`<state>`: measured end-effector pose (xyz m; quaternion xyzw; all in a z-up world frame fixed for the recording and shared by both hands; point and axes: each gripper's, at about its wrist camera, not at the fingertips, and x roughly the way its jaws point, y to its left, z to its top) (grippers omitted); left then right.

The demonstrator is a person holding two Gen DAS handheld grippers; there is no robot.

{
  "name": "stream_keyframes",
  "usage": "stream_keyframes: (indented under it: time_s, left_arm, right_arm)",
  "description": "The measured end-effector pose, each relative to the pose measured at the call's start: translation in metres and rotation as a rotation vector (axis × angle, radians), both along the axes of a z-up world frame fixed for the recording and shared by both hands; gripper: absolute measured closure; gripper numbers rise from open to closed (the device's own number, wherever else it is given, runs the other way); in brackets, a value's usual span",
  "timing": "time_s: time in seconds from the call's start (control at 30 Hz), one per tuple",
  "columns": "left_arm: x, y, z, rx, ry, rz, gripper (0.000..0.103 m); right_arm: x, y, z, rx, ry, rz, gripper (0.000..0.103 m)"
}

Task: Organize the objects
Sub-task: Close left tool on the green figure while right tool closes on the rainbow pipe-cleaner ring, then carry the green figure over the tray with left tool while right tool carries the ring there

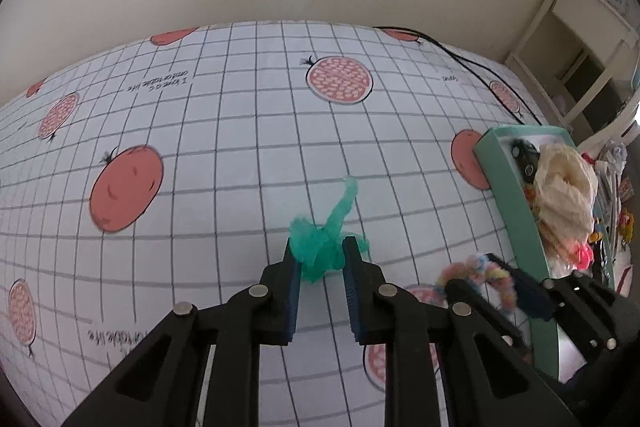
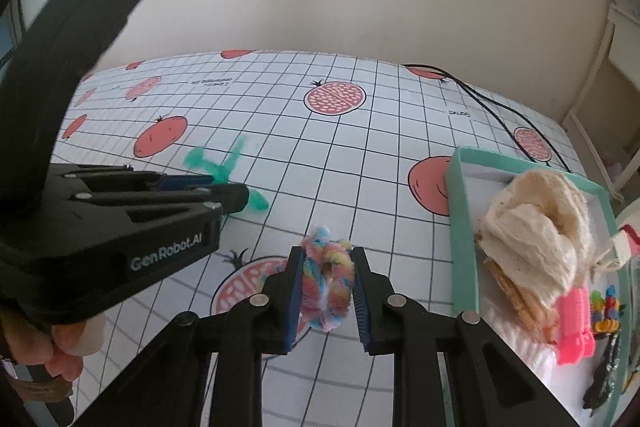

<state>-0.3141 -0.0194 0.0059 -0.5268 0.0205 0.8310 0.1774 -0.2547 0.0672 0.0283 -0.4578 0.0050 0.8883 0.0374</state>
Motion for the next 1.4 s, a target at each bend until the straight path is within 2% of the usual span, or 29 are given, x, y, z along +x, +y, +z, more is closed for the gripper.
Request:
stream_keyframes:
  time_s: [0.3, 0.5, 0.93, 1.1, 1.4]
  left_arm:
    - [0.021, -0.018, 0.0, 0.035, -0.071, 0.065, 0.083]
    - [0.039, -0.017, 0.011, 0.047, -0.081, 0.085, 0.083]
    - [0.092, 0.026, 0.058, 0.061, -0.026, 0.027, 0.083]
    - [0.116, 0.052, 0.077, 0.041, 0.022, -0.027, 0.083]
    - [0.151, 0.096, 0.107, 0.077, 0.095, -0.107, 0.083]
  right_arm:
    - [0.028, 0.003, 0.027, 0.008, 0.015, 0.003, 0.079]
    - [0.044, 0.012, 0.046, 0.006, 0.032, -0.006, 0.079]
    - [0.089, 0.065, 0.081, -0.005, 0.072, -0.088, 0.079]
    - [0.107, 0.089, 0.091, -0.015, 0.087, -0.127, 0.079]
    - [0.132, 0.128, 0.104, -0.064, 0.118, -0.196, 0.079]
